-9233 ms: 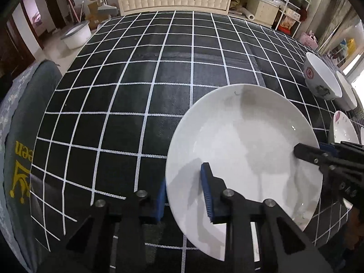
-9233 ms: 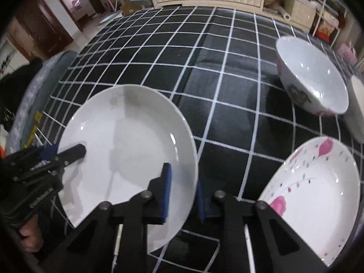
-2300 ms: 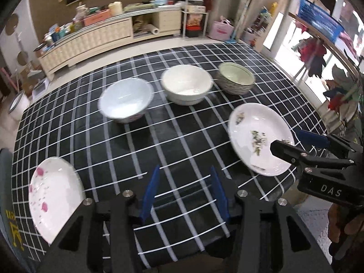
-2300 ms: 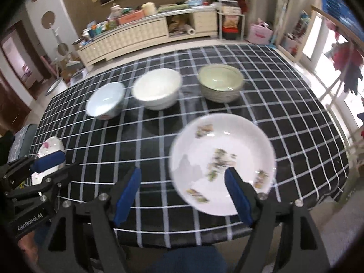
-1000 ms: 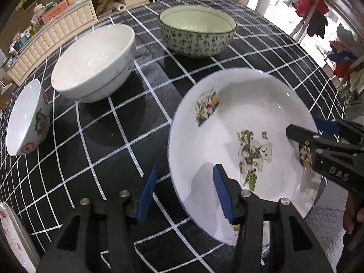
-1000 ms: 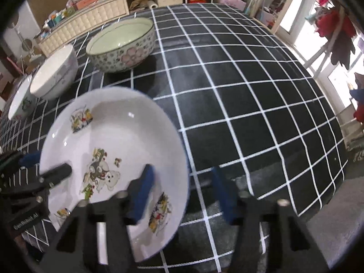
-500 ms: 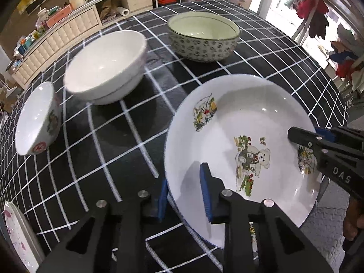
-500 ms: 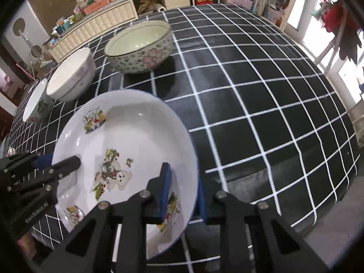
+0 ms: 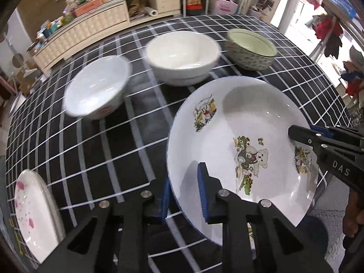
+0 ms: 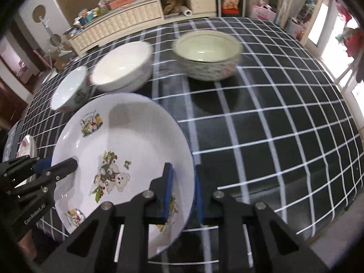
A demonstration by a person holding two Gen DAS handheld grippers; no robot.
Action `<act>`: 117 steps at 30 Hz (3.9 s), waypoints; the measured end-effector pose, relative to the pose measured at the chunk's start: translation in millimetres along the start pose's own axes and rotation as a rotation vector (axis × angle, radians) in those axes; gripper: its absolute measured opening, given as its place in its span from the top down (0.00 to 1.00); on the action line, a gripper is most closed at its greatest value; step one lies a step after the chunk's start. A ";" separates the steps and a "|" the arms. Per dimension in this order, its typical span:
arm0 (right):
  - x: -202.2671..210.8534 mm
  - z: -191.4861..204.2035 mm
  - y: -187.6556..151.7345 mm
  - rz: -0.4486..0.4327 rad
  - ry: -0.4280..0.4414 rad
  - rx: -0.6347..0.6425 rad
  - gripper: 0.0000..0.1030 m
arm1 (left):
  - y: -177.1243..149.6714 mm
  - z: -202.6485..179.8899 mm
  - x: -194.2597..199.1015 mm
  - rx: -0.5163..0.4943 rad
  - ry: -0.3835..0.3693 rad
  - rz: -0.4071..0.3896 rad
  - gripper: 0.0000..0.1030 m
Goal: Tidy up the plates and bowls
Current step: 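Carry the animal-print plate over and lower it onto the pink-flower plate, then open the right tool and release the animal-print plate, then move the right tool to the plain white bowl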
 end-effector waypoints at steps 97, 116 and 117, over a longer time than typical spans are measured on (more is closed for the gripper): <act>-10.0 283.3 10.7 0.034 0.166 0.277 0.16 | -83.6 245.2 142.8 0.319 0.170 -0.098 0.44; 18.6 187.5 62.6 -0.041 0.061 0.195 0.16 | 6.9 150.6 110.6 0.185 0.040 -0.112 0.44; 17.8 183.9 65.8 -0.042 0.062 0.189 0.16 | 13.7 148.4 107.0 0.181 0.038 -0.111 0.44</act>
Point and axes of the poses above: each gripper's, at about its wrist camera, not at the fingertips, and x roughly against the way its jaws point, z to its left, y to its top, the point moved 2 cm from there along -x, roughly the way its jaws point, and after that the axes turned 13 degrees about -z, right-handed, at the moved point
